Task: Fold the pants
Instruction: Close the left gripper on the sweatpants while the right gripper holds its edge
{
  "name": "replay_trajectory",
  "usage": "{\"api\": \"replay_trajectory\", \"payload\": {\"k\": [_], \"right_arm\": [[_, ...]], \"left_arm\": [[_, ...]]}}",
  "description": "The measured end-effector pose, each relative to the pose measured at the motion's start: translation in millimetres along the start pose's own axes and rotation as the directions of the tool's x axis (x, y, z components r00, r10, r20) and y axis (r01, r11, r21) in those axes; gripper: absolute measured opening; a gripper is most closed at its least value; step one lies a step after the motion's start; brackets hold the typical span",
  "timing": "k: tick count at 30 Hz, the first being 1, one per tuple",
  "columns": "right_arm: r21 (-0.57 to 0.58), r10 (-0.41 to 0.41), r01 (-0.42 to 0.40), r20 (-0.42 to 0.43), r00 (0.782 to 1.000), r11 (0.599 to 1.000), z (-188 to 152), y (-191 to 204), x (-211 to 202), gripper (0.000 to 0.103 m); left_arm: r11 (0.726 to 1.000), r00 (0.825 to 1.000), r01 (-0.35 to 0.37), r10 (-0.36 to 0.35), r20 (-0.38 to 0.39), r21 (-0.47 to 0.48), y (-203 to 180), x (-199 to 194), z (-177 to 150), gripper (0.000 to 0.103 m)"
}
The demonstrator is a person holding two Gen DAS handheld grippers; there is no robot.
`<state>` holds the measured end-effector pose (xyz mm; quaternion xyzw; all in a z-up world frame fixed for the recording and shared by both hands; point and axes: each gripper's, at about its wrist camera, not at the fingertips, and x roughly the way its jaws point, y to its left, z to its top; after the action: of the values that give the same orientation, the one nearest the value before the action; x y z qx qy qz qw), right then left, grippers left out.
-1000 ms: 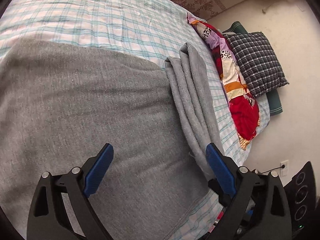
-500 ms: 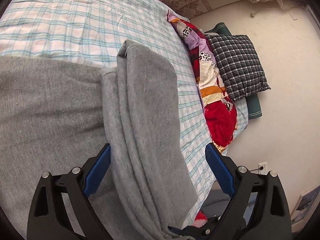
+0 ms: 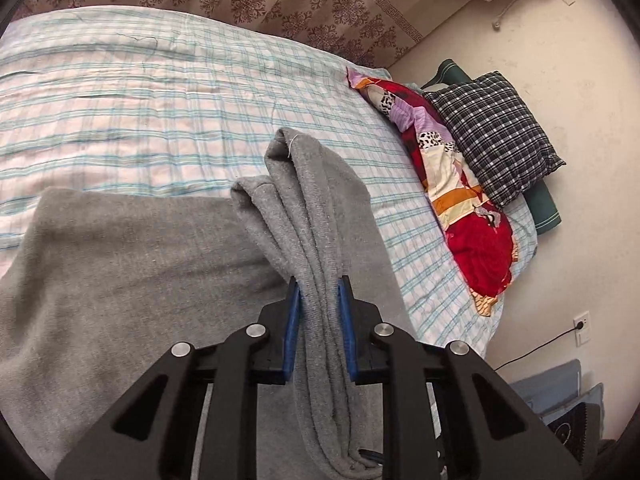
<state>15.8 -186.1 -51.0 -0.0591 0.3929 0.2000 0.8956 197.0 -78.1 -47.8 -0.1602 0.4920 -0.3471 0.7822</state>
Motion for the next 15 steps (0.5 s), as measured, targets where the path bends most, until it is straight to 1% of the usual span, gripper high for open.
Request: {"api": "replay_trajectory", "payload": {"k": [4, 6, 8, 9, 11, 12, 13, 15], "right_arm": [[-0.039, 0.036, -0.037, -0.049, 0.998, 0.999, -2, 13, 16, 0.018], [-0.043, 0.048, -0.052, -0.087, 0.995, 0.998, -3, 16, 23, 0.019], [-0.036, 0.055, -0.058, -0.099, 0.994, 0.998, -3, 14, 23, 0.02], [-0.03, 0.068, -0.071, -0.098, 0.993, 0.997, -2, 12, 21, 0.023], [-0.002, 0.113, -0.114, -0.089, 0.99, 0.993, -1, 4, 12, 0.032], [0.017, 0.132, -0.131, -0.08, 0.988, 0.991, -1, -2, 6, 0.044], [0.031, 0.143, -0.141, -0.068, 0.987, 0.99, -1, -9, -2, 0.051], [0.06, 0.129, -0.126, -0.045, 0.991, 0.99, -5, -26, -19, 0.051]], "left_arm": [[0.996, 0.997, -0.068, 0.066, -0.025, -0.051, 32, -2, -15, 0.019], [0.991, 0.992, -0.117, 0.114, -0.05, -0.062, 43, 5, -23, 0.019], [0.986, 0.986, -0.155, 0.15, -0.071, -0.059, 52, 12, -32, 0.019], [0.985, 0.984, -0.166, 0.162, -0.077, -0.055, 54, 13, -35, 0.019], [0.983, 0.982, -0.179, 0.176, -0.073, -0.043, 55, 13, -39, 0.019], [0.982, 0.981, -0.183, 0.18, -0.068, -0.038, 54, 12, -40, 0.019], [0.981, 0.98, -0.189, 0.186, -0.063, -0.033, 53, 10, -39, 0.019], [0.978, 0.977, -0.209, 0.207, -0.056, -0.018, 49, 7, -37, 0.022]]}}
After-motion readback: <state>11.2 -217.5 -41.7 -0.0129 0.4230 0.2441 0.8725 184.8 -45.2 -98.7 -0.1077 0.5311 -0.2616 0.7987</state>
